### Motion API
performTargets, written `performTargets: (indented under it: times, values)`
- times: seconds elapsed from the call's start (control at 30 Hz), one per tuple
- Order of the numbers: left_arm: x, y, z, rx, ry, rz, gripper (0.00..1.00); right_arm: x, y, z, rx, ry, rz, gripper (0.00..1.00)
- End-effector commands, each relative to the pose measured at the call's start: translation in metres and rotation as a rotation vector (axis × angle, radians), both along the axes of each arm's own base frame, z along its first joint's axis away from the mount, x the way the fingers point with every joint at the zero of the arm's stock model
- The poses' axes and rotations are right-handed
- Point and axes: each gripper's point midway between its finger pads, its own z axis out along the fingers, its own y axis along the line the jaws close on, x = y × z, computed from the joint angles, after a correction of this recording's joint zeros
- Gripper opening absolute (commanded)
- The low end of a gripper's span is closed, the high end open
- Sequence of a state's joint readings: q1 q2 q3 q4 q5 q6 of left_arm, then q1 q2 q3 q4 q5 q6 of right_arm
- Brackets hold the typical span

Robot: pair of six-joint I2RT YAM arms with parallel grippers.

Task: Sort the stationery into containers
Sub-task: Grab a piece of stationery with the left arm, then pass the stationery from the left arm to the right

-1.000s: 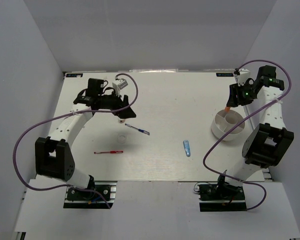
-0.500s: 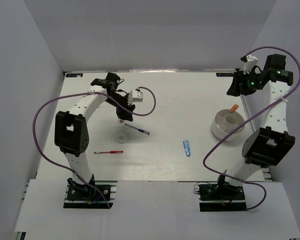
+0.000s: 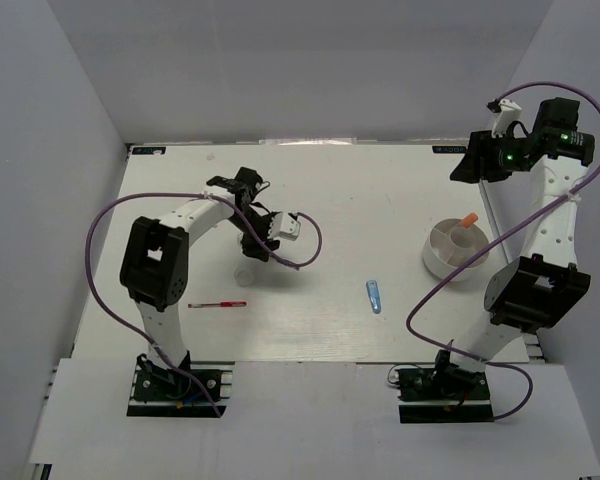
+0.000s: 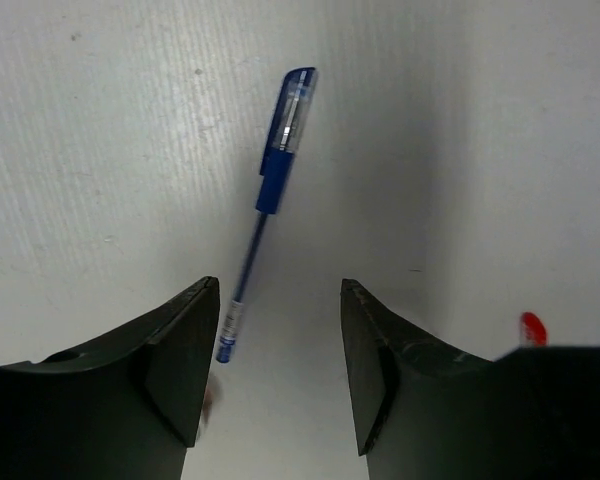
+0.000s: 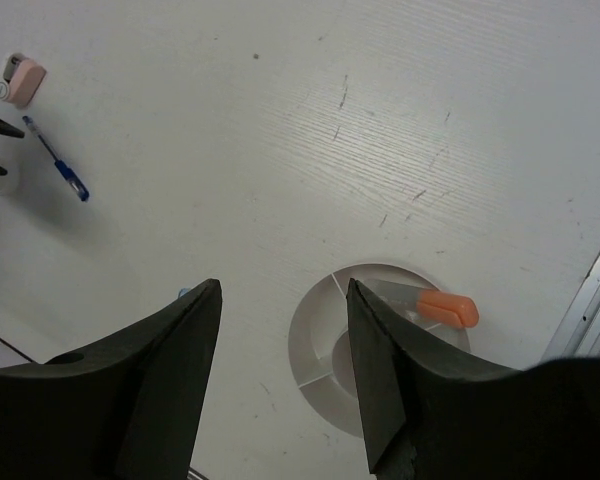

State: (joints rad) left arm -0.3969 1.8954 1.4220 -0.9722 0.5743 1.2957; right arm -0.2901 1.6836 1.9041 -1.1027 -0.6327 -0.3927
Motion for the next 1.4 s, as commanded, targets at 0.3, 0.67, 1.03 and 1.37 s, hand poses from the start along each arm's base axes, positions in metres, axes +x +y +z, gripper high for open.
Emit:
performTargets:
  times: [0.3,0.67,1.03,1.37]
  values:
    - [0.026,-0.010,-0.032,0.066,-0.019,-0.079,0.55,-0.002,0.009,0.018,0.030,-0.024,0.017,0.59]
    - [-0.001,0.017,-0.067,0.176,-0.061,-0.088,0.26,-0.005,0.021,0.041,0.078,-0.082,0.055,0.58]
    - [-0.028,-0.017,-0.050,0.058,0.003,0.099,0.00,-0.013,0.060,0.062,0.184,-0.116,0.169,0.57]
    - [-0.037,-0.106,0.132,-0.574,0.337,0.373,0.00,-0.024,0.106,0.093,0.304,-0.167,0.303,0.57]
